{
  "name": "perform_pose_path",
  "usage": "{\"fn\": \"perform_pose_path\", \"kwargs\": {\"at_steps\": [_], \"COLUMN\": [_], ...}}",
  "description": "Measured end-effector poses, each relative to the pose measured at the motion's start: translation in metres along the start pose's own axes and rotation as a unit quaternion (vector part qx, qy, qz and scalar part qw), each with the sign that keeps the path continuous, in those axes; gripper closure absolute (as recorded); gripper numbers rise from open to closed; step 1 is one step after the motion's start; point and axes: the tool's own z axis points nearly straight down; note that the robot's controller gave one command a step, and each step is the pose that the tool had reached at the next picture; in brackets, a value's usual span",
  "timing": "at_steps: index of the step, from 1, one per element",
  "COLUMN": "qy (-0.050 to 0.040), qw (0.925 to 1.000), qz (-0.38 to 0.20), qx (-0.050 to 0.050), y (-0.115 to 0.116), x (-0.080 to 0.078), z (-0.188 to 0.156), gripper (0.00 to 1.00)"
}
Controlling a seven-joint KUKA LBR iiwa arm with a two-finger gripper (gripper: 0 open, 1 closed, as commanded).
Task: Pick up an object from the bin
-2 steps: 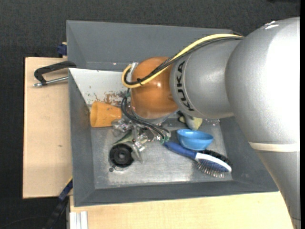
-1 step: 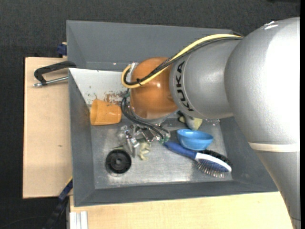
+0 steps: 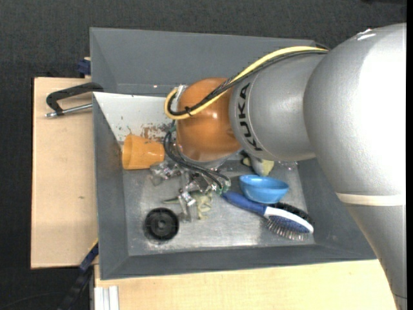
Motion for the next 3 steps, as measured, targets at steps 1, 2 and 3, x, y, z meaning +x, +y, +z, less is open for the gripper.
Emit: {"fn": "perform_pose_path", "kwargs": {"at_steps": [1,2,3], "qy": [0.0002,-0.0065,0.0046], "qw": [1.0,1.0,0.9989], "qz": [0.0,0.006,0.047], "qx": [0.0,0.002,-0.001], "y": [0.0,0.021,0.014], "x": [0.0,0.006,0.0], "z": [0.0,-0.16,-0.057], "gripper": [1.0,1.0,1.0]}}
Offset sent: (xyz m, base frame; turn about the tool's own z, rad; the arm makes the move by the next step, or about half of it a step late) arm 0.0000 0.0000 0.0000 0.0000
